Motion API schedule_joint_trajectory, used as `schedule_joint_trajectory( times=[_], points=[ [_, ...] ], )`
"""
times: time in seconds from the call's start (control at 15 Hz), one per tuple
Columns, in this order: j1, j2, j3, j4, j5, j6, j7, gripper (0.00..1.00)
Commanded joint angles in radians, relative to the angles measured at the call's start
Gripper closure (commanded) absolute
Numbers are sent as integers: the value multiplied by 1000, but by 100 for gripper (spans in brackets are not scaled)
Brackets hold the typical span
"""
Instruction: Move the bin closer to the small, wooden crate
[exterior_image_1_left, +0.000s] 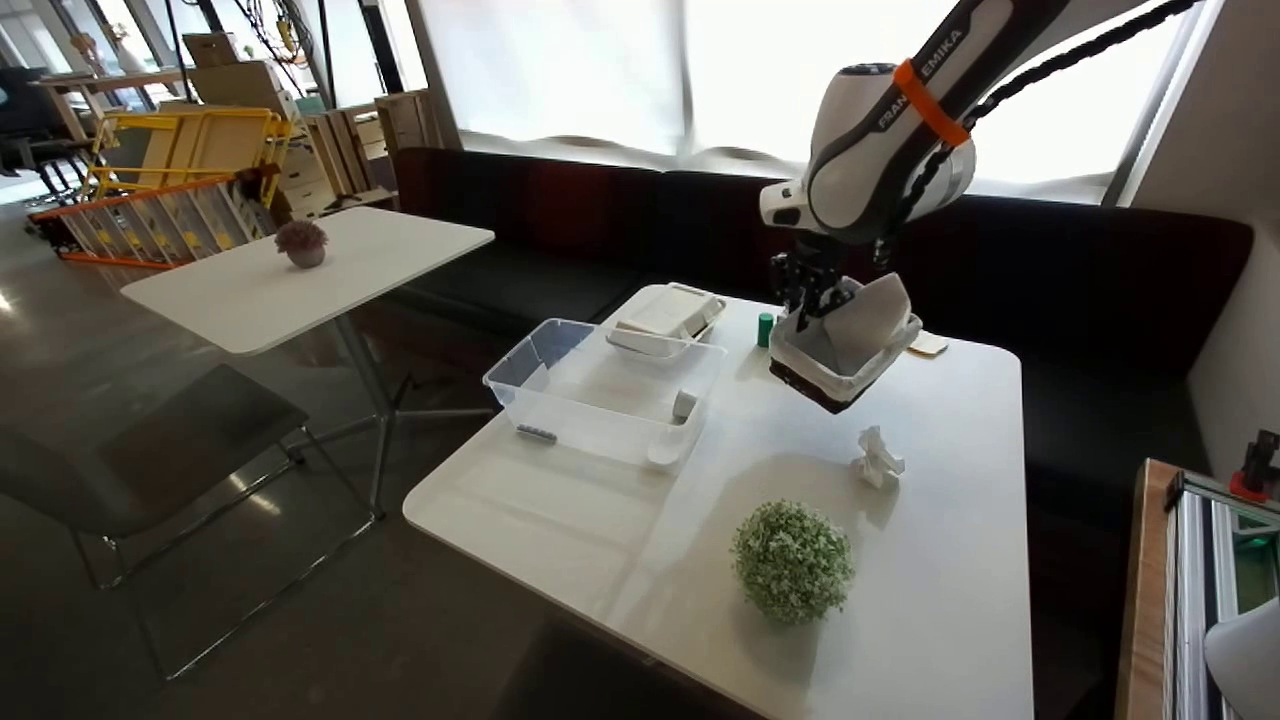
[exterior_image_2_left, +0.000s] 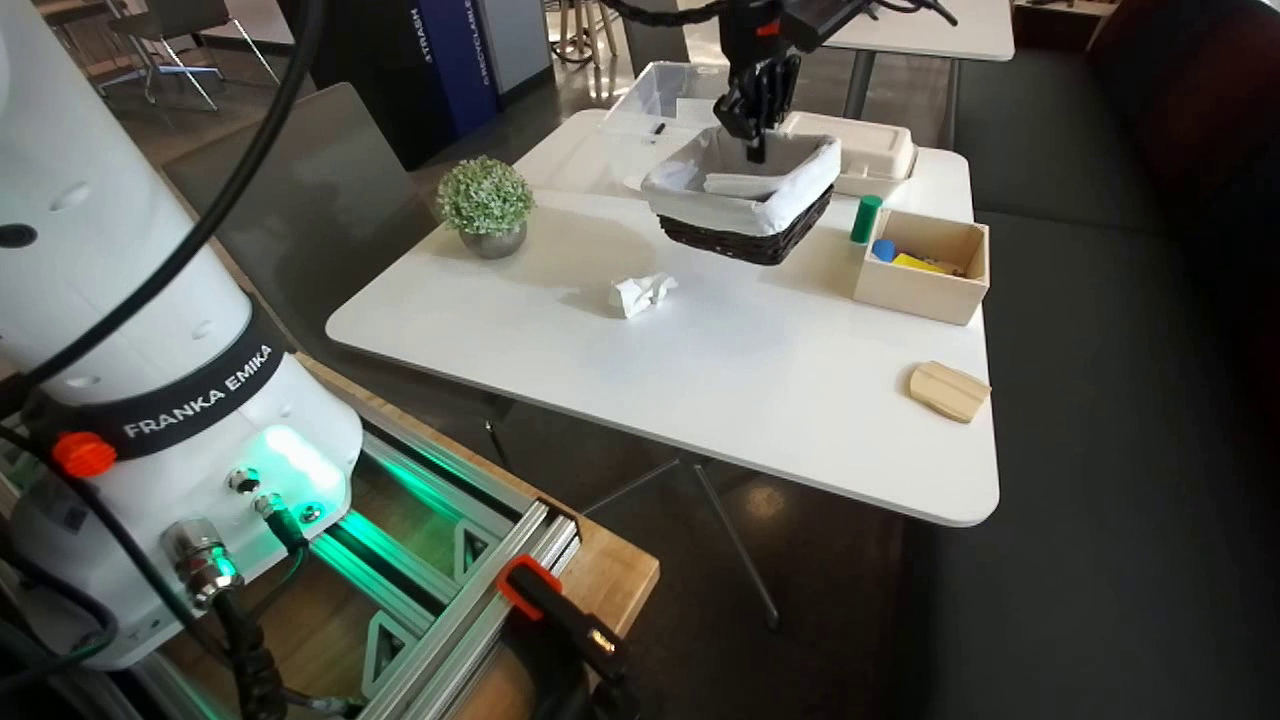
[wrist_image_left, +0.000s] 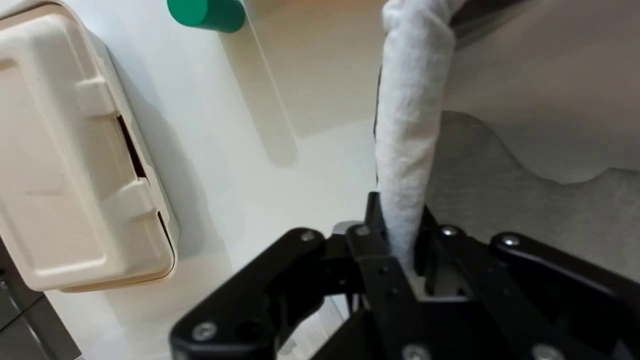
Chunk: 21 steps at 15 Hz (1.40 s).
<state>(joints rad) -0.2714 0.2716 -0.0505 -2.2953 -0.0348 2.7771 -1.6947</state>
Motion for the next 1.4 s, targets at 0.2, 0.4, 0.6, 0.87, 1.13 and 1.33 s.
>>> schedule_joint_trajectory(
  times=[0.2, 0.4, 0.6, 0.87, 1.13, 1.33],
  points=[
    [-18, 141, 19, -17, -58, 215, -2, 96],
    [-33, 171, 24, -10, -94, 214, -7, 96],
    [6, 186, -42, 7, -149, 234, 44, 61],
    [11, 175, -65, 0, -193, 244, 81, 40],
    [182, 60, -260, -44, -311, 18, 315, 11],
    [155, -57, -235, -94, -302, -116, 457, 0]
  ],
)
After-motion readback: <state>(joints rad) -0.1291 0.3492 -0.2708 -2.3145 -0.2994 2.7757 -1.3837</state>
